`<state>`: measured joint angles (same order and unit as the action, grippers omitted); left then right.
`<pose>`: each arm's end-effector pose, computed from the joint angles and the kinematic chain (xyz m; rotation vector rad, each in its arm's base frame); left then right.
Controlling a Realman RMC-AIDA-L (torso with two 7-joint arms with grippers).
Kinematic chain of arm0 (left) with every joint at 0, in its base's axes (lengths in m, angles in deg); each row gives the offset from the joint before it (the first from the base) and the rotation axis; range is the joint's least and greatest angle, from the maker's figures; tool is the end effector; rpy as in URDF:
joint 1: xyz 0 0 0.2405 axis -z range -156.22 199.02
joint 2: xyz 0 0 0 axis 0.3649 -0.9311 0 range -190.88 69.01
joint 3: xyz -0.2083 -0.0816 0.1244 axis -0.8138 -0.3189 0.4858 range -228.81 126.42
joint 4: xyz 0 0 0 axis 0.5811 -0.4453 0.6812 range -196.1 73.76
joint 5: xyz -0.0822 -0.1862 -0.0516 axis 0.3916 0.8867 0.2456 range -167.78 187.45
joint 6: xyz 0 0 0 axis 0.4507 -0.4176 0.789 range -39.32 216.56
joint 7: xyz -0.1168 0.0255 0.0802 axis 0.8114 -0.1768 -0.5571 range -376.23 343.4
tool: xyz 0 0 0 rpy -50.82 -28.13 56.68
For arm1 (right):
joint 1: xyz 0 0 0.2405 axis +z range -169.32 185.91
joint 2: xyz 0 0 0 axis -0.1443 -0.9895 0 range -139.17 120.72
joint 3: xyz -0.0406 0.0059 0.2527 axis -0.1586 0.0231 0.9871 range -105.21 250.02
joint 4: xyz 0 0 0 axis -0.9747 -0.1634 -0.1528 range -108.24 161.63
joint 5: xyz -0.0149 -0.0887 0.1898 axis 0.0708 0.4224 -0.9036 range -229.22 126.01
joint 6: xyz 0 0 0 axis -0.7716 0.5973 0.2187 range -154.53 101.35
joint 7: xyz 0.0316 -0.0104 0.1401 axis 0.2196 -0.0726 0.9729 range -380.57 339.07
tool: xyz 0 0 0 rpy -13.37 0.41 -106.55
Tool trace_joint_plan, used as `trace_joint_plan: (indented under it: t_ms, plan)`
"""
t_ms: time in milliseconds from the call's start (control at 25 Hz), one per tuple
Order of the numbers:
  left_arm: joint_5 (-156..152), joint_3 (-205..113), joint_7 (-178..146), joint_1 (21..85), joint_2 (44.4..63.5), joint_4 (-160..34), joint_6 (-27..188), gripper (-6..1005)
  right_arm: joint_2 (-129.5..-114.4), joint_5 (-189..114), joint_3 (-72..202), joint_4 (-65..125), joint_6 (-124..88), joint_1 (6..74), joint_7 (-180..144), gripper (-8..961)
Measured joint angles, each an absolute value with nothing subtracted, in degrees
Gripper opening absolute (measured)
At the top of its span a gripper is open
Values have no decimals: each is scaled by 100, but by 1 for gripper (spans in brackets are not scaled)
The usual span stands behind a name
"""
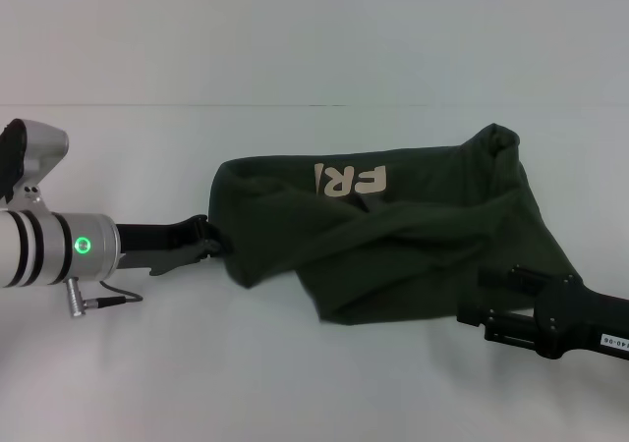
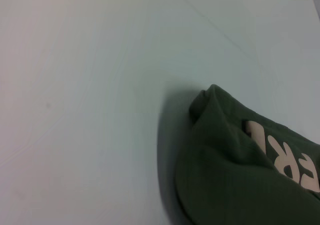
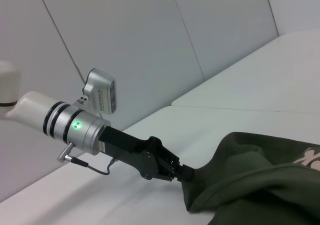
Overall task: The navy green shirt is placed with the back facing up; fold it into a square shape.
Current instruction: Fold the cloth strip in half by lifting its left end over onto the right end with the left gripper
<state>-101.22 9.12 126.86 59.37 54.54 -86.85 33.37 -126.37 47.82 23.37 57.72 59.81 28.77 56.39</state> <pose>-0.2841 0.3883 -0.0379 -1.9644 -1.9336 -0.4716 0.3032 0.2872 -0.0086 -2.5778 0.8549 0.8317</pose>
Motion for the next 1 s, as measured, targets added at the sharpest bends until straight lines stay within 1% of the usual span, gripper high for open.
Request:
trace_joint_plan:
  t_ms: [440, 760, 1000]
  plan:
    - [-10089, 879, 12623, 5971, 5460, -8755, 3360, 63, -12637, 4766, 2337, 5772, 5980, 2877, 5619, 776]
    - [-10066, 300, 12460, 5916, 5484, -8825, 3085, 40, -12641, 4761, 2345, 5772, 5972, 2877, 5616, 777]
    - [-9829, -417, 12180, 5966, 5574, -8825, 2605, 36, -12646, 4761, 2348, 5772, 5972, 2877, 5618, 776]
